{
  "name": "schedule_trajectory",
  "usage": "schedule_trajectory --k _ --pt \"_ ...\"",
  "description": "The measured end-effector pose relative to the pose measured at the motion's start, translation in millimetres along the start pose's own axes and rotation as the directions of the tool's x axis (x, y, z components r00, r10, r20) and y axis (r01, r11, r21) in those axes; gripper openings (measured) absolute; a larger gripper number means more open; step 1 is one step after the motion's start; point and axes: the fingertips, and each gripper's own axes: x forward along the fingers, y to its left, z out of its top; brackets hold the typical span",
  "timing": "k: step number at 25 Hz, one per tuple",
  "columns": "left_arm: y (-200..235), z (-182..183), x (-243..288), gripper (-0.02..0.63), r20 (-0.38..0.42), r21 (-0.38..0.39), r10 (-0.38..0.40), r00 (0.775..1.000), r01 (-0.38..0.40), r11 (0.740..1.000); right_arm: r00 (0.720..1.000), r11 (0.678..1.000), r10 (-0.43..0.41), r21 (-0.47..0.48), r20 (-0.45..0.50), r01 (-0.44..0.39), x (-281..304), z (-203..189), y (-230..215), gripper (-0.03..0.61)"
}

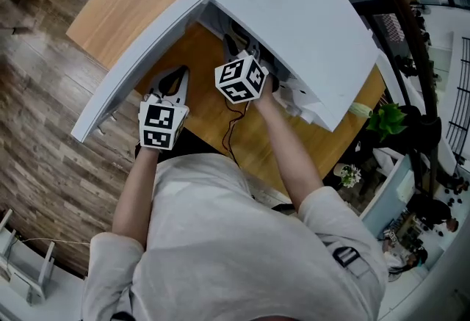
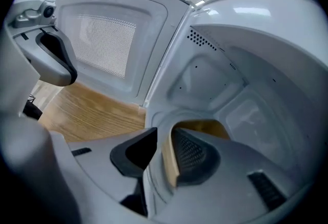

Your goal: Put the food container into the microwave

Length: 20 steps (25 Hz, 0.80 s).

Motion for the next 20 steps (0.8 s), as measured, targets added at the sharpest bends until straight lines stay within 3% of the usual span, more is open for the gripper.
schedule_trajectory --k 8,15,20 --pt "0 -2 -11 0.012 -0.027 0.043 -0.034 0.999 0.035 0.998 0.997 0.993 -0.083 0.082 0.001 0.082 -7 4 -3 0.135" --pt "-4 6 -9 0.012 -0.056 0.116 -0.099 0.994 0.105 0.988 0.978 0.96 -0.202 0.209 0.046 0.188 -30 7 -15 0.13" --pt "-14 10 -4 0.012 -0.088 0.161 -0.155 0.984 0.167 0.973 0.973 0.938 -0.207 0.305 0.1 0.168 -50 9 -6 0.121"
